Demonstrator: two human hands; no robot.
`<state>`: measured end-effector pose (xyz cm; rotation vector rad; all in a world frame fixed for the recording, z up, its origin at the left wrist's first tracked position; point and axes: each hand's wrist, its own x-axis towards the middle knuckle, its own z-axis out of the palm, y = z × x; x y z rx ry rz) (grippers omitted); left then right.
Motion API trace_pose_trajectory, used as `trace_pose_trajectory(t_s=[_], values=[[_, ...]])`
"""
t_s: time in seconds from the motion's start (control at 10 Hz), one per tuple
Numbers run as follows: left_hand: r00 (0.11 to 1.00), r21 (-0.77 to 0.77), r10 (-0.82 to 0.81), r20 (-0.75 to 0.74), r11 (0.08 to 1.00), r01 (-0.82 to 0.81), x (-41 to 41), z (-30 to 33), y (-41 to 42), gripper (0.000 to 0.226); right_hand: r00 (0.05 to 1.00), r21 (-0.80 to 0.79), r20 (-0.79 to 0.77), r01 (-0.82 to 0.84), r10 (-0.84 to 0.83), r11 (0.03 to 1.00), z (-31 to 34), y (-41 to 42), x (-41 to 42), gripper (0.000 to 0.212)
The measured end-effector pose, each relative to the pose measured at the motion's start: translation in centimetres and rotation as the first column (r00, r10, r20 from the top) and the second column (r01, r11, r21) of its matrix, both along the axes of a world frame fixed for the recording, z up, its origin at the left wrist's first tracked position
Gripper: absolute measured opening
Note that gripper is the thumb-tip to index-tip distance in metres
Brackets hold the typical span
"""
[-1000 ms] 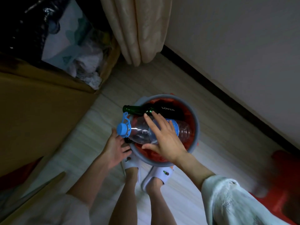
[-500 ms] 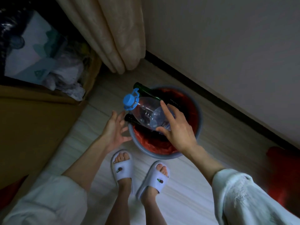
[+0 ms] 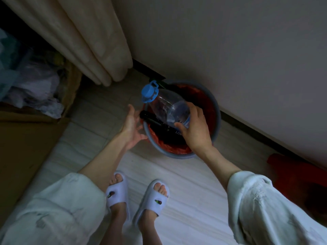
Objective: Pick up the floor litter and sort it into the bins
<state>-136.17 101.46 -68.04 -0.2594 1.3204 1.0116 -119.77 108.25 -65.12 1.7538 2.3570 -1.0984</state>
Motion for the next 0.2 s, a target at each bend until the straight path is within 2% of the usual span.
trace_pose_trajectory(t_s=[0.1, 0.2], values=[[0.996, -0.009, 0.09, -0.01, 0.996, -0.09, 0.8, 0.4, 0.3, 0.061, 0.998, -0.083, -0.053, 0.033, -0.038, 0.996, -0.1, 0.6, 0.3, 0.072], [0.995, -0.082, 0.028, -0.093, 0.996, -0.036, 1.2, 1.1, -0.8, 0.062, 0.999, -0.178, -0.032, 0.009, -0.015, 0.984, 0.5, 0.5, 0.7, 0.077]])
